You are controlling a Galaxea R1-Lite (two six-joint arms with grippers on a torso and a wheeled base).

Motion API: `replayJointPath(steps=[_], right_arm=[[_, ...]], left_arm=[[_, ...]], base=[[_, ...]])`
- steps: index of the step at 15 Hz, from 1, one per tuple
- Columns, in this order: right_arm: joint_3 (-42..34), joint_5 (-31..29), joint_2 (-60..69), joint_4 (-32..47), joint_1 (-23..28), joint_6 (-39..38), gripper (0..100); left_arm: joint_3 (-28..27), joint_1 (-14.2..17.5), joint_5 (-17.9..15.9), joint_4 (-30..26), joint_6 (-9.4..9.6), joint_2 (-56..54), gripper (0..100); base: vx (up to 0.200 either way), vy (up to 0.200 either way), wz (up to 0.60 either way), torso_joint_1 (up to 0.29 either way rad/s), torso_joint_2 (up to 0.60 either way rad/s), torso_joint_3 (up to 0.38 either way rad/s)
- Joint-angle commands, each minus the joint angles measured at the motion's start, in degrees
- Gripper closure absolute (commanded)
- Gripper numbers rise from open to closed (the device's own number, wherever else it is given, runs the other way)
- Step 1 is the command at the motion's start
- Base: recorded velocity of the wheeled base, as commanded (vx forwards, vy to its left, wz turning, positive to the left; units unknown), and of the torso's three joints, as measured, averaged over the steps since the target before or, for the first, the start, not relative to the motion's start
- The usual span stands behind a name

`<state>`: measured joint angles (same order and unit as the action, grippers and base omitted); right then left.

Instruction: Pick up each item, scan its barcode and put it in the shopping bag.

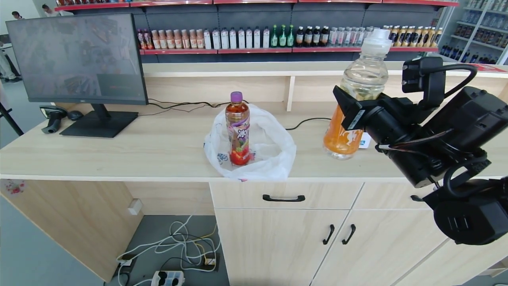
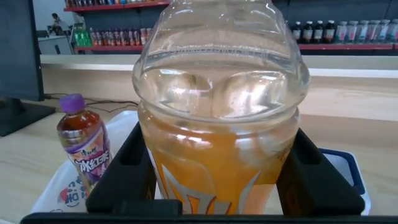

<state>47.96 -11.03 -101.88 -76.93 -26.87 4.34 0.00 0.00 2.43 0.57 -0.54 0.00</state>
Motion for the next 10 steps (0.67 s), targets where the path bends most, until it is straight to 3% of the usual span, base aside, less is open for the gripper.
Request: replayJointPath(steps=[1,2,10], right_arm=[[0.2,0.0,-0.8,-0.2,-0.1,0.0,100],[-0.1,-0.1,-1.0,-0.3,-0.3,-0.1,100],[-0.1,-0.1,-1.0,-0.3,-0.1,-0.3,100]], left_arm=[[0.0,0.0,0.0,0.0,0.01,0.0,100],[0.0,0.0,0.0,0.0,0.01,0.0,100],[0.0,0.0,0.0,0.0,0.01,0.0,100]], base=[[0.0,0.0,0.0,0.085,-0.17,-0.071],[0.0,0.0,0.0,0.08,-0.16,-0.061],[0.0,0.0,0.6,0.024,-0.04,-0.019]])
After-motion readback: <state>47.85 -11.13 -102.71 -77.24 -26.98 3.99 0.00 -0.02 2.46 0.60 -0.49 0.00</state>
